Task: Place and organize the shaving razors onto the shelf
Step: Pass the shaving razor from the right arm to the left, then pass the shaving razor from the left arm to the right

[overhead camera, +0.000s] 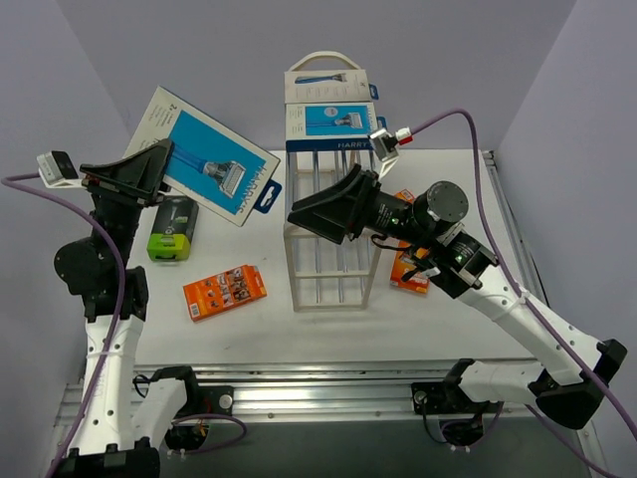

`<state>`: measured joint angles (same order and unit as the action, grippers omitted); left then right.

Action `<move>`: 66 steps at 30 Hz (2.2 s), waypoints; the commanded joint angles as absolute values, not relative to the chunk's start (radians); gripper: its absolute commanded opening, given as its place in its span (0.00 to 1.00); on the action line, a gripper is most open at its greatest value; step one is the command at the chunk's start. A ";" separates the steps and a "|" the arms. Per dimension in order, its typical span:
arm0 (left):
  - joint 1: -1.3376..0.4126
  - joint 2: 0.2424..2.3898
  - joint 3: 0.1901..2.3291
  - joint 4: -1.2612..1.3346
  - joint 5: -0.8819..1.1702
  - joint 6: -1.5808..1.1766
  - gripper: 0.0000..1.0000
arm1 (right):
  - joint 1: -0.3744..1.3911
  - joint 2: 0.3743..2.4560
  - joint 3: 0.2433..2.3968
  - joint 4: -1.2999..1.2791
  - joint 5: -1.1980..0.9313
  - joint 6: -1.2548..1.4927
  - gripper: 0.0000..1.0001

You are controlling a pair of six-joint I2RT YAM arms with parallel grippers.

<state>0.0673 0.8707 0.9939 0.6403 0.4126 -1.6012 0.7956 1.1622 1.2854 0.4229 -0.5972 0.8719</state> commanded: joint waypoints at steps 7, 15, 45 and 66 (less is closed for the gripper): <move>0.072 0.795 0.963 0.747 0.275 -1.643 0.02 | 0.867 1.226 1.307 0.545 -0.446 0.896 0.68; 0.067 0.776 0.913 0.730 0.261 -1.643 0.02 | 0.911 1.284 1.350 0.572 -0.393 0.893 0.68; 0.061 0.750 0.802 0.727 0.213 -1.663 0.02 | 1.038 1.399 1.422 0.606 -0.222 0.871 0.50; 0.054 0.727 0.759 0.701 0.201 -1.667 0.03 | 1.063 1.419 1.422 0.624 -0.121 0.890 0.12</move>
<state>0.0597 0.7410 0.7578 0.6731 0.2043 -1.6714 1.0512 1.4261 1.3769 0.5365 -0.1642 0.8944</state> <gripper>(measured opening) 0.449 0.345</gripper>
